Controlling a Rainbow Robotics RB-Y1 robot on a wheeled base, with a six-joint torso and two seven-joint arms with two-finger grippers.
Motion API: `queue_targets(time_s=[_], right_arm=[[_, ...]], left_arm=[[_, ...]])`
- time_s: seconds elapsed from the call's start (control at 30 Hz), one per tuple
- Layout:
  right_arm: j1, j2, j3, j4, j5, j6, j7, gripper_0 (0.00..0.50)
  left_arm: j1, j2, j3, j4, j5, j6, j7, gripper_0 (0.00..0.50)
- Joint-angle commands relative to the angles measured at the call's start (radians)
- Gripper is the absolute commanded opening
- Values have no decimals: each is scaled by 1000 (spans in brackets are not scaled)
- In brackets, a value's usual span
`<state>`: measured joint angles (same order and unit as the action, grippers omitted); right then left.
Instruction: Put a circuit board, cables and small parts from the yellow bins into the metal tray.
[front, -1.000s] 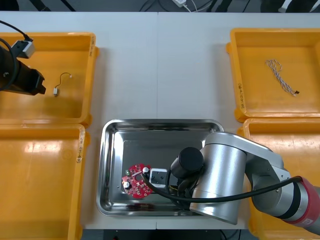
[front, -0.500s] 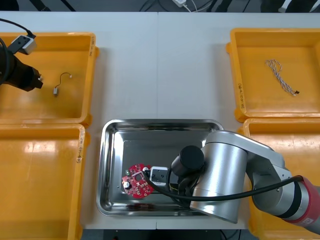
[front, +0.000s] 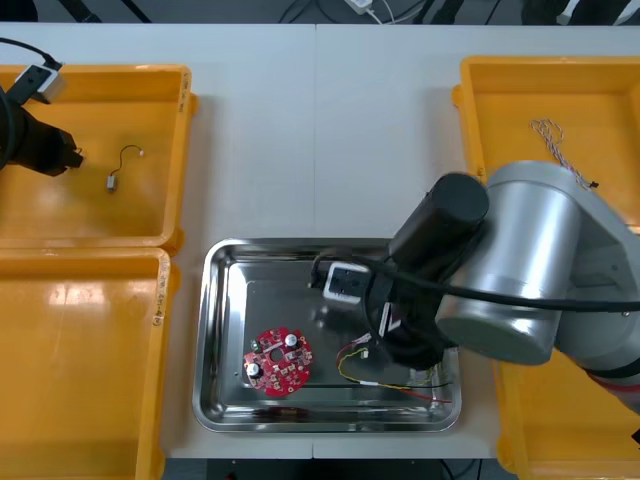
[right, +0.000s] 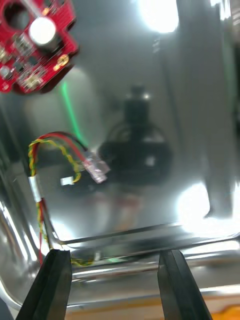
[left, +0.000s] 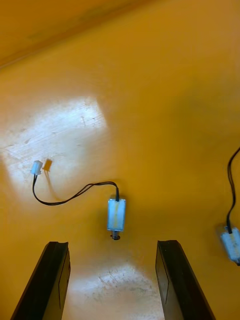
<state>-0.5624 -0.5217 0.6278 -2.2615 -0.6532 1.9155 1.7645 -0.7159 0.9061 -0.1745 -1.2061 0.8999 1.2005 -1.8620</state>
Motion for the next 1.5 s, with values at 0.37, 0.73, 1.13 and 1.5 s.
queue_targets(time_s=[0.37, 0.73, 1.13, 1.5], right_arm=[[-148, -89, -318, 59, -183, 4, 27, 500], [-264, -181, -476, 327, -243, 4, 47, 500], [-372, -224, -594, 613, -135, 4, 154, 500], [-386, -224, -734, 823, -45, -13, 217, 500]], left_arm=[[-45, 46, -43, 59, 39, -153, -103, 500], [-22, 36, -50, 63, 62, -199, -98, 500], [0, 23, -56, 63, 73, -220, -98, 500], [32, 16, -63, 63, 83, -239, -95, 500]])
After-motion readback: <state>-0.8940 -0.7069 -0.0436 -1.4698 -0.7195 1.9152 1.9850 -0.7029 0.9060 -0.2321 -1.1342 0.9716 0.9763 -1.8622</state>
